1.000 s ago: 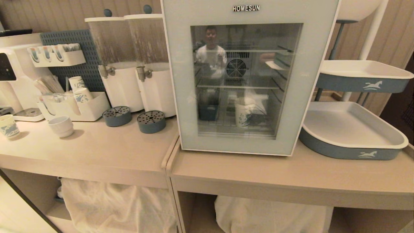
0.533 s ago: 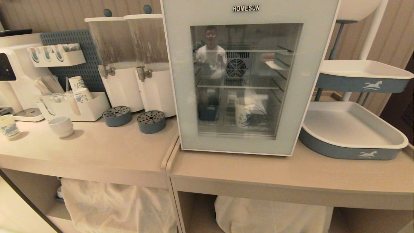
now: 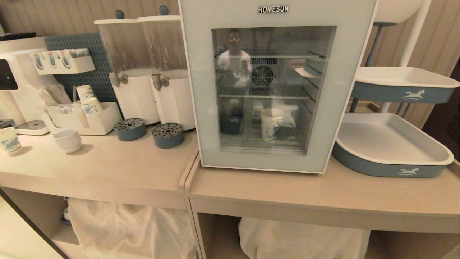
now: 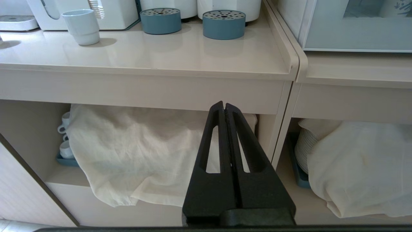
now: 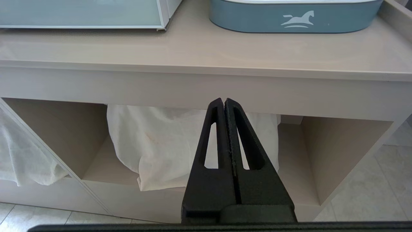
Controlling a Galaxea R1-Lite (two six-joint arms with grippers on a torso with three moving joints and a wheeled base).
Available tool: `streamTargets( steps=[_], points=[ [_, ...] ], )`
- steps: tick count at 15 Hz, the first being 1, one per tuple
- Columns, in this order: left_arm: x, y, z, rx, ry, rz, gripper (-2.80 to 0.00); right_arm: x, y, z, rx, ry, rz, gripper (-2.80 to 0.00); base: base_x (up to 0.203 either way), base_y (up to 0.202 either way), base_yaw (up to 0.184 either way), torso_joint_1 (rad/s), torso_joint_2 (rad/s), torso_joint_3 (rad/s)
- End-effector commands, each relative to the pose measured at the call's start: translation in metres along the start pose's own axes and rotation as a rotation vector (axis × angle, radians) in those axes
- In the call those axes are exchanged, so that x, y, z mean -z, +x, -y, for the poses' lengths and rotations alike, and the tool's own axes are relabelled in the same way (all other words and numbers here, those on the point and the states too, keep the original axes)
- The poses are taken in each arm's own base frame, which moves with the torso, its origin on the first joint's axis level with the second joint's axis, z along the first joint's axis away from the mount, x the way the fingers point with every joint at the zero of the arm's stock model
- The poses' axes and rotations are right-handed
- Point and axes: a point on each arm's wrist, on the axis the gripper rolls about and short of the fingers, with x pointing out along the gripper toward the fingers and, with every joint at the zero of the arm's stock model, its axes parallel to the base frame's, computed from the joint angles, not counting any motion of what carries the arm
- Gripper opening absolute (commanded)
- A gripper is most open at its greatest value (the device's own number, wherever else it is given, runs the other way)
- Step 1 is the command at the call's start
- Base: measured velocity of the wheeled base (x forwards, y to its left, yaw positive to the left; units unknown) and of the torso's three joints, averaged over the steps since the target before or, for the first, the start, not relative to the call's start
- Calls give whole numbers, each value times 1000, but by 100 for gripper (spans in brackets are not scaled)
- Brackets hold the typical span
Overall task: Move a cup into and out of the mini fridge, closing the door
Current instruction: Open the freezer door
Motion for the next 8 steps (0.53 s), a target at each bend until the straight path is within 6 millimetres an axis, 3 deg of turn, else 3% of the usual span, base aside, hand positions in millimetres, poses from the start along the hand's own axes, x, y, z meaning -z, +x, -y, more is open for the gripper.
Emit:
streamTargets(
  steps=[1, 8],
  points=[
    [5, 1, 0, 2, 5, -17, -280, 0, 0, 0, 0, -1, 0, -280, 0, 0, 0, 0, 0, 0],
    [6, 1, 0, 0, -2, -22, -280, 0, 0, 0, 0, -1, 0, -280, 0, 0, 0, 0, 0, 0]
  ],
)
